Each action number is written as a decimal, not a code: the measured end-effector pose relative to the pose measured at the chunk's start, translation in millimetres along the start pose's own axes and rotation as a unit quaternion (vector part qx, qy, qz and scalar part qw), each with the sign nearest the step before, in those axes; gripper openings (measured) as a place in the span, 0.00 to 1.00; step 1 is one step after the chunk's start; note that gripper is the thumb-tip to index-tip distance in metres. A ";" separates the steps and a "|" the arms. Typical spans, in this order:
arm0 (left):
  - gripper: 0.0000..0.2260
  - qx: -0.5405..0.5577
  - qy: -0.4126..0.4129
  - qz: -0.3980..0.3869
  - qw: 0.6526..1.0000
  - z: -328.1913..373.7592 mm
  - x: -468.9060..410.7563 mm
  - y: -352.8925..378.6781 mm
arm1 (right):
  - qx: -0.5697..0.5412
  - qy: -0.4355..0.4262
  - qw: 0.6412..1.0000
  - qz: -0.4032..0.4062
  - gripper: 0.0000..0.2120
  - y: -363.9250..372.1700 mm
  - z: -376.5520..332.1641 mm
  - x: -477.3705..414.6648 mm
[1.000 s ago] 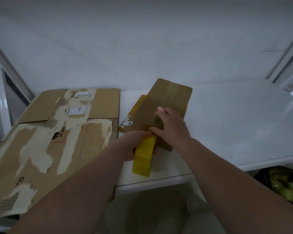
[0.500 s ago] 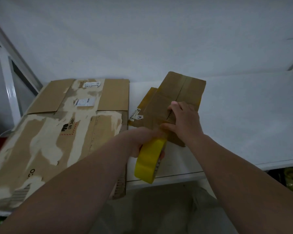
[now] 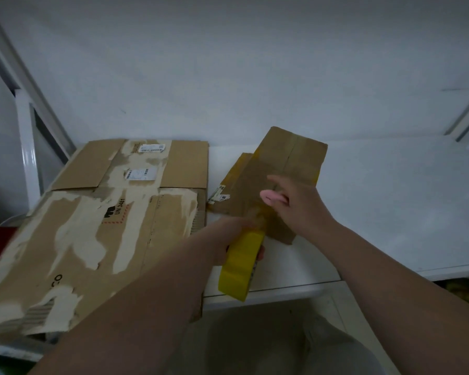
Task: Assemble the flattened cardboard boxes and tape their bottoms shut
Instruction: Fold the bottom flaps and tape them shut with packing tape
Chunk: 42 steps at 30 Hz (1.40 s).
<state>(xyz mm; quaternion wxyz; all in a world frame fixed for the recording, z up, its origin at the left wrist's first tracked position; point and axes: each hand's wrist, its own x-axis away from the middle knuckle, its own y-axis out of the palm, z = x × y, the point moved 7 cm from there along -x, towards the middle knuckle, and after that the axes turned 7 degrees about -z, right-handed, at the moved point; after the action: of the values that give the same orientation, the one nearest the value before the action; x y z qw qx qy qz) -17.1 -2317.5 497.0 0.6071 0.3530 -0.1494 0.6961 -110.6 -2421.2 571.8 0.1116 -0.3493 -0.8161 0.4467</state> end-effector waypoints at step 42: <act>0.13 -0.007 -0.036 -0.019 0.999 1.6 2.9 -1.8 | 0.105 -0.027 0.993 -0.043 0.13 -4.0 -4.8 -10.7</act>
<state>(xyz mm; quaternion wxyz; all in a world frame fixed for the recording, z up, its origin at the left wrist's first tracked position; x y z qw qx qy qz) -14.9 -2316.0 499.7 0.6169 0.3764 -0.1695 0.6701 -102.3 -2426.7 579.3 0.1449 -0.2876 -0.7816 0.5343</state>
